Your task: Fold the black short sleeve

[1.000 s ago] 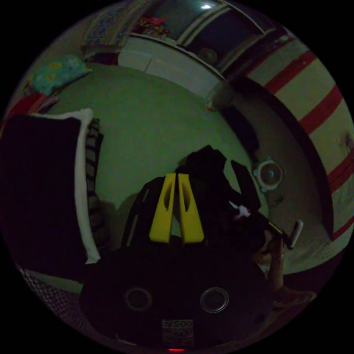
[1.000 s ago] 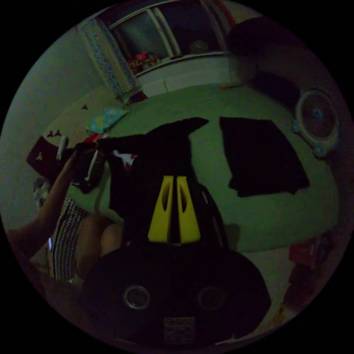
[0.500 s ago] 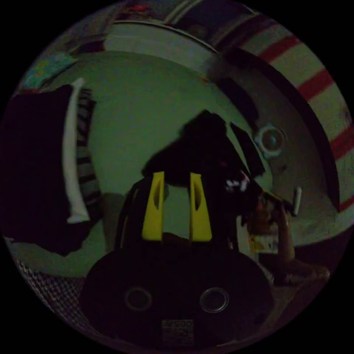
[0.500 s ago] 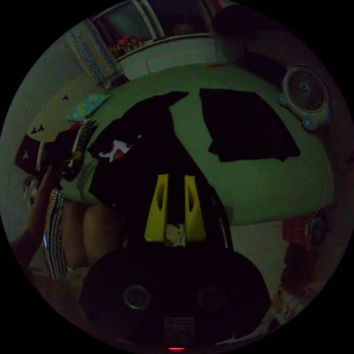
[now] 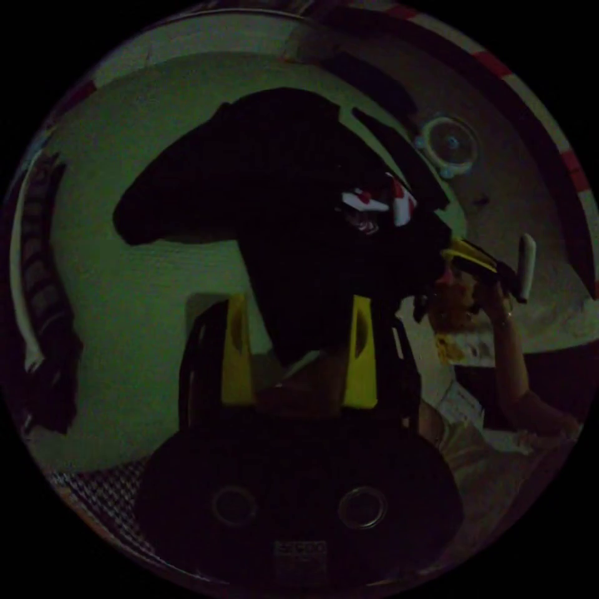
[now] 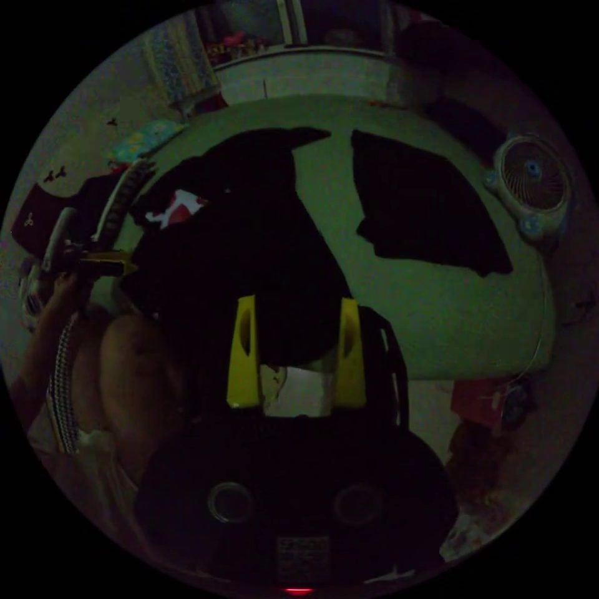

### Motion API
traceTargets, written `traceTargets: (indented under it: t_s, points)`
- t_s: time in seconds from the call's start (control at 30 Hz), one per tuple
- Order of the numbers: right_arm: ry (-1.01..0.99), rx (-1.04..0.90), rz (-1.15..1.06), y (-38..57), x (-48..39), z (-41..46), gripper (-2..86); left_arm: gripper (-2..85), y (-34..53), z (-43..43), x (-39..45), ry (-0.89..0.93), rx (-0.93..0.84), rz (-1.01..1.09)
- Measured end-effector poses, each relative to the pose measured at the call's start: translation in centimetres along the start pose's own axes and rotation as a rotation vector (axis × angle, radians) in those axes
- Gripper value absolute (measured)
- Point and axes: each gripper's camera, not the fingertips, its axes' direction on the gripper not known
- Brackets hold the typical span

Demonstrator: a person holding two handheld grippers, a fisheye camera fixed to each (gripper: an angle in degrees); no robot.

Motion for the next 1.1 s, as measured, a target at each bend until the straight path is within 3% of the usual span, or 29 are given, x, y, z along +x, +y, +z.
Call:
traceTargets:
  t_s: [0.07,0.17,0.3,0.47,0.67,0.8,0.87,1.0,1.1]
  points:
    - [0.071,-0.016,-0.014,-0.9,-1.5,0.2,7.5,12.4,0.4,-0.3,0.2,-0.035,-0.009,-0.016]
    - [-0.007,-0.071,-0.075,-2.5,-3.8,-0.7,0.7,4.2,1.4,-1.4,0.1,0.084,0.009,-0.026]
    - [-0.058,0.017,-0.121,-6.0,-6.6,-3.6,5.3,3.0,3.8,-4.4,-0.1,0.099,0.059,-0.021]
    - [-0.281,0.167,-0.516,-13.6,-17.1,-5.0,15.4,2.5,7.1,-8.0,-0.7,0.125,0.111,-0.038]
    - [-0.228,-0.126,-0.728,-22.0,-30.6,5.4,15.9,2.3,10.1,-12.3,-0.7,0.122,0.136,-0.006]
    - [-0.178,-0.259,-0.665,-26.5,-34.2,9.4,3.8,2.1,11.2,-15.2,-1.7,0.057,0.159,-0.029]
    - [-0.245,-0.141,-0.589,-30.4,-34.6,7.5,-0.6,2.1,11.1,-16.5,-2.5,0.007,0.159,-0.036]
    - [-0.257,0.060,-0.436,-37.7,-34.2,3.5,-1.0,2.3,8.5,-21.0,-5.4,-0.141,0.222,-0.092]
    - [-0.374,0.183,-0.265,-43.9,-33.5,0.7,0.7,3.1,4.8,-25.0,-7.9,-0.178,0.350,-0.175]
